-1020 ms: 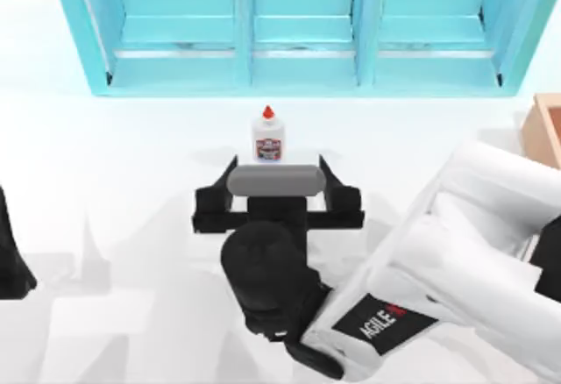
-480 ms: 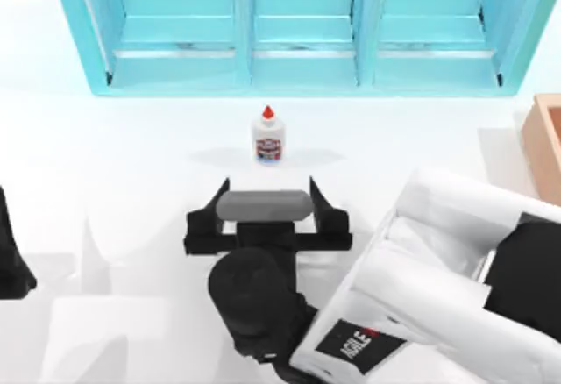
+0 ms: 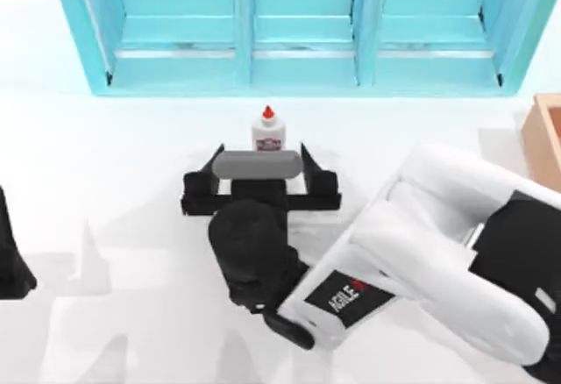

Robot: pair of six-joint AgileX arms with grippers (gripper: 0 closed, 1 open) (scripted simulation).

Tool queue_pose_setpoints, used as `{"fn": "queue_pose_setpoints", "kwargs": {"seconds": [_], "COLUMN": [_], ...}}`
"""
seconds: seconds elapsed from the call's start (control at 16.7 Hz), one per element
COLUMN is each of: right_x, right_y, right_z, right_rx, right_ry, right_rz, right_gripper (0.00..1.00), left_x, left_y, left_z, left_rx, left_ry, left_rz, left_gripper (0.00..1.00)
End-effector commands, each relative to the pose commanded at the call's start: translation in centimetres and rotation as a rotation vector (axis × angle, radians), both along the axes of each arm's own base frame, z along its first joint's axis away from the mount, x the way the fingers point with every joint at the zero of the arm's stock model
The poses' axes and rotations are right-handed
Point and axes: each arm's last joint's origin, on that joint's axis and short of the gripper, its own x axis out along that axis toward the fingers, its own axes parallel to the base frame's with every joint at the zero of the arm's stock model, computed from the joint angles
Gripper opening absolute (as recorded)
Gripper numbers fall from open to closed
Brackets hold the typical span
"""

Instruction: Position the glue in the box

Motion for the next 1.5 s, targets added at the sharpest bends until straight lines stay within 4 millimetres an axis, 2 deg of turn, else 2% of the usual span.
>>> {"fn": "queue_pose_setpoints", "kwargs": {"seconds": [0.24,0.54,1.32,1.5], "right_x": [4.0,4.4,4.4,4.4], "right_y": [-0.5,-0.5,-0.5,-0.5], "right_z": [-0.4,-0.4,-0.4,-0.4], "right_rx": [0.000,0.000,0.000,0.000], "right_ry": [0.000,0.000,0.000,0.000], "right_rz": [0.000,0.000,0.000,0.000], "right_gripper": [1.00,1.00,0.02,0.00], "left_x": [0.0,0.0,0.0,0.0], "left_y": [0.0,0.0,0.0,0.0], "left_z": [0.0,0.0,0.0,0.0], "left_rx": [0.000,0.000,0.000,0.000], "left_ry": [0.000,0.000,0.000,0.000], "left_rz": [0.000,0.000,0.000,0.000], "left_gripper": [1.00,1.00,1.00,1.00]}}
